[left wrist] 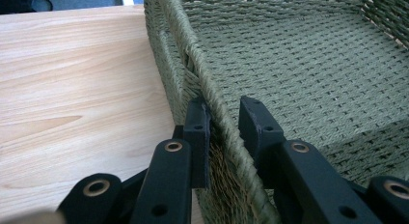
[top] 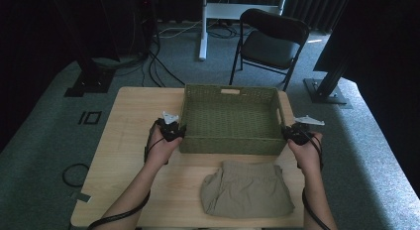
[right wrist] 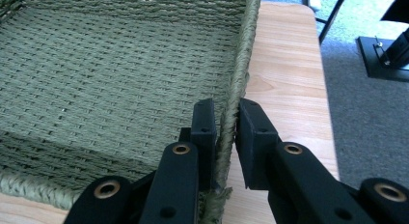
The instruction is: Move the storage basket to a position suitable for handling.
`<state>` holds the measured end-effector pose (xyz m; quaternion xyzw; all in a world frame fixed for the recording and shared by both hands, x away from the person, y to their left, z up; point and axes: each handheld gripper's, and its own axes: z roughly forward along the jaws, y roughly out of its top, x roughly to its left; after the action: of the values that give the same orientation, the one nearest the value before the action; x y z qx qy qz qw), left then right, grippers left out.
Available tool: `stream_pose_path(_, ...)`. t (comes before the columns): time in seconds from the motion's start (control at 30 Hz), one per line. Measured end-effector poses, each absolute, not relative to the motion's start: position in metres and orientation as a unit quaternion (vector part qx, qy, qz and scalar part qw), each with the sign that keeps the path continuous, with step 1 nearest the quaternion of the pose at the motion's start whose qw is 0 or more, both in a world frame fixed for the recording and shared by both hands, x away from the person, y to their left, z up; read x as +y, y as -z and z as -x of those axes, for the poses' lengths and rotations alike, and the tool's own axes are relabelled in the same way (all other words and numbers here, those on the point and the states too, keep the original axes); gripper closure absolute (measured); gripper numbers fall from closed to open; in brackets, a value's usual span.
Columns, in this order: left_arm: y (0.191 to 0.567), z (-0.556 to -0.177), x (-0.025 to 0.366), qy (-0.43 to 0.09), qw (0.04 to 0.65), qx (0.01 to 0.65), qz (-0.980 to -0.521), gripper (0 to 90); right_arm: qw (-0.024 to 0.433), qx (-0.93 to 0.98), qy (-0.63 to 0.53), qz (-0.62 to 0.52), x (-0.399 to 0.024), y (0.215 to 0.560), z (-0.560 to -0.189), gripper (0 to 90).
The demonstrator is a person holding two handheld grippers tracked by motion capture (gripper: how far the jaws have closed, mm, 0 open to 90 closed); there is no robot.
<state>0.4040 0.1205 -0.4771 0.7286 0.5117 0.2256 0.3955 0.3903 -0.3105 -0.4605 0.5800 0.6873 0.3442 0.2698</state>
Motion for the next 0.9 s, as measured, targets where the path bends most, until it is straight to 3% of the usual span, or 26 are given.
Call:
stream_pose_path(0.7, 0.477, -0.402, 0.101, -0.207, 0.403, 0.493, -0.742, 70.8, 0.268, 0.680, -0.341, -0.591, -0.336, 0.460, -0.389, 79.2)
stream_pose_path(0.77, 0.477, -0.403, 0.101, -0.206, 0.405, 0.490, -0.744, 68.8, 0.268, 0.681, -0.342, -0.589, -0.336, 0.460, -0.389, 75.4)
stream_pose_path(0.8, 0.477, -0.404, 0.101, -0.198, 0.408, 0.490, -0.744, 61.4, 0.262, 0.683, -0.351, -0.584, -0.336, 0.459, -0.388, 66.7)
stream_pose_path(0.83, 0.476, -0.405, 0.100, -0.196, 0.408, 0.491, -0.744, 61.4, 0.262, 0.683, -0.351, -0.584, -0.336, 0.459, -0.388, 66.7)
stream_pose_path(0.87, 0.476, -0.406, 0.100, -0.194, 0.410, 0.487, -0.747, 58.2, 0.266, 0.682, -0.356, -0.580, -0.335, 0.458, -0.388, 60.9)
stream_pose_path(0.9, 0.476, -0.408, 0.098, -0.189, 0.411, 0.484, -0.749, 46.1, 0.270, 0.687, -0.366, -0.566, -0.334, 0.456, -0.388, 53.3)
